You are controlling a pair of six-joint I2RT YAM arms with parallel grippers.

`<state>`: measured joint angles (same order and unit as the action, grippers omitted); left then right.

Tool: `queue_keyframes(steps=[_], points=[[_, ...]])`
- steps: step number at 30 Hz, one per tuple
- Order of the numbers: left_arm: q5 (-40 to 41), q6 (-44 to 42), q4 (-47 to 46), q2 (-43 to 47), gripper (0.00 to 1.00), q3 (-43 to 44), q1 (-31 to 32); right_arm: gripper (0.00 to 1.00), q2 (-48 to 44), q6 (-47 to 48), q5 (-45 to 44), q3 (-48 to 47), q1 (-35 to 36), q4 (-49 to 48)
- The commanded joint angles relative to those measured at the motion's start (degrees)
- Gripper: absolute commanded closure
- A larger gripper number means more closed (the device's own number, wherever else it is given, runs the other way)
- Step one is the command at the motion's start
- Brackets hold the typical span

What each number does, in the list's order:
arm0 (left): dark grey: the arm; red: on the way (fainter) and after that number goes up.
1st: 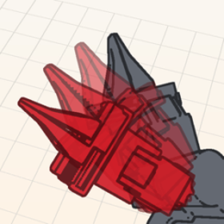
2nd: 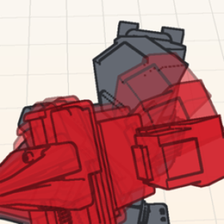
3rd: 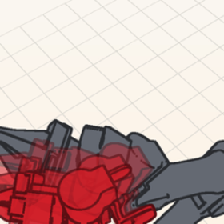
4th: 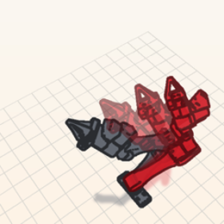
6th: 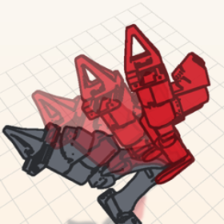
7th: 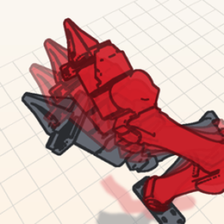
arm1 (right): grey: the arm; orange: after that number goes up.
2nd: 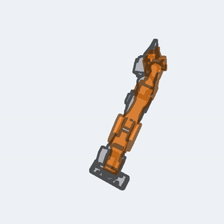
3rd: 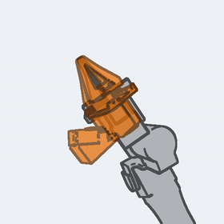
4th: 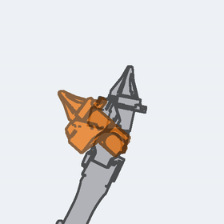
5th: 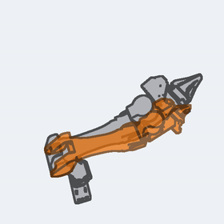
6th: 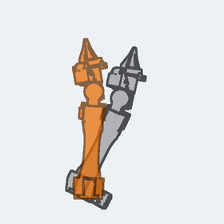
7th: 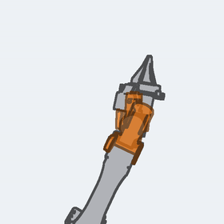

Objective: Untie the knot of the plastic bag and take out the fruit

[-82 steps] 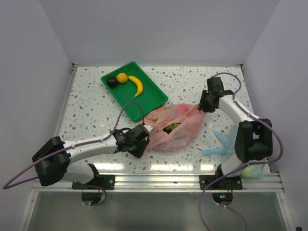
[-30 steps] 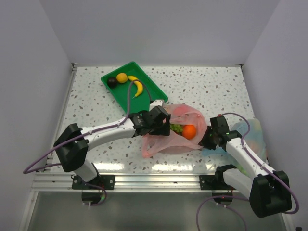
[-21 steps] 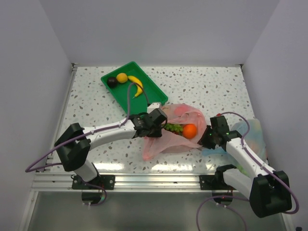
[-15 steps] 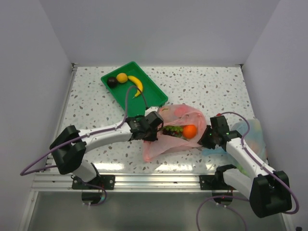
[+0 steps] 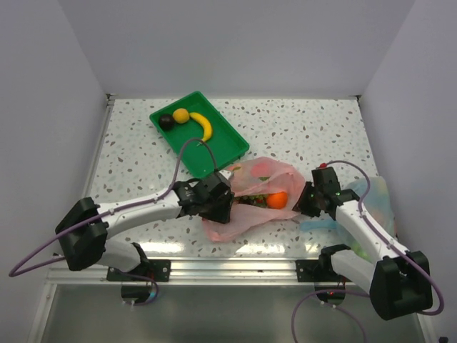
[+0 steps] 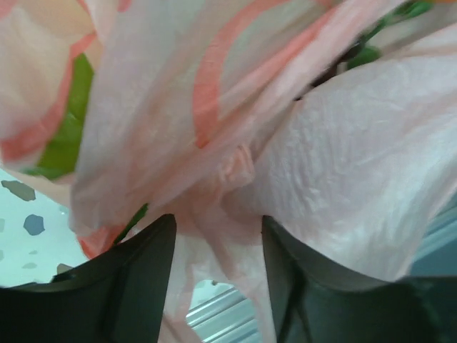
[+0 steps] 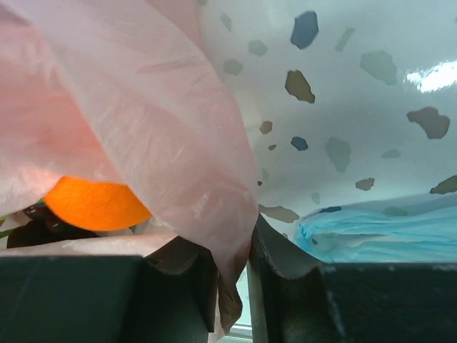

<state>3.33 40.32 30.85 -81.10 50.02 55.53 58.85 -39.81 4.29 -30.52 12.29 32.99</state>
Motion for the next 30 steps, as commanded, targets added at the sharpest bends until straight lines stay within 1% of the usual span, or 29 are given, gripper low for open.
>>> queue_keyframes(steps=[1, 3, 7, 8, 11, 13, 14, 16, 19, 20, 23, 25, 30], points=[[-2.19, -4.27, -2.64, 4.19, 0.41, 5.95, 0.11, 0.76, -1.28, 4.21, -1.04, -5.06, -0.08, 1.71], [-2.28, -5.77, -2.73, 4.28, 0.35, 10.61, 0.28, 0.76, -2.15, 5.71, -1.39, -6.03, -0.17, 2.25], [-3.07, -10.07, -4.13, 3.58, 0.34, 16.68, 0.63, 0.77, -2.51, 7.64, -2.10, -7.79, -0.08, 3.65], [-4.64, -10.69, -4.39, 3.32, 0.34, 18.52, 0.72, 0.78, -2.51, 7.99, -2.18, -7.88, -0.08, 3.74], [-5.79, -12.54, -5.71, 1.04, 0.34, 21.33, 0.72, 0.82, -2.95, 8.08, -2.19, -7.45, 0.01, 3.40], [-6.58, -13.85, -5.45, -2.30, 0.39, 22.66, 0.90, 0.85, -2.86, 8.08, -1.92, -6.83, 0.10, 2.87], [-7.98, -14.47, -5.28, -5.09, 0.41, 24.06, 1.16, 0.85, -2.69, 7.91, -1.75, -6.66, 0.01, 2.78], [-7.99, -16.13, -4.40, -7.66, 0.43, 24.95, 1.51, 0.86, -2.51, 7.91, -1.40, -6.22, 0.01, 2.52], [-5.19, -18.07, -3.61, -11.62, 0.43, 26.00, 1.69, 0.89, -2.86, 8.00, -1.13, -5.87, 0.01, 2.43], [-3.09, -18.51, -3.60, -12.93, 0.42, 26.09, 1.69, 0.90, -2.95, 8.17, -1.13, -5.86, 0.01, 2.43], [3.67, -19.57, -3.78, -14.87, 0.41, 26.97, 1.69, 0.93, -2.86, 8.08, -1.13, -5.34, 0.10, 2.51], [5.89, -20.45, -3.78, -15.84, 0.40, 27.93, 1.60, 0.95, -2.95, 8.00, -0.96, -4.81, 0.01, 2.43], [12.92, -20.28, -5.53, -18.57, 0.39, 29.79, 0.64, 0.96, -3.48, 7.91, -0.96, -3.67, -0.08, 2.69]])
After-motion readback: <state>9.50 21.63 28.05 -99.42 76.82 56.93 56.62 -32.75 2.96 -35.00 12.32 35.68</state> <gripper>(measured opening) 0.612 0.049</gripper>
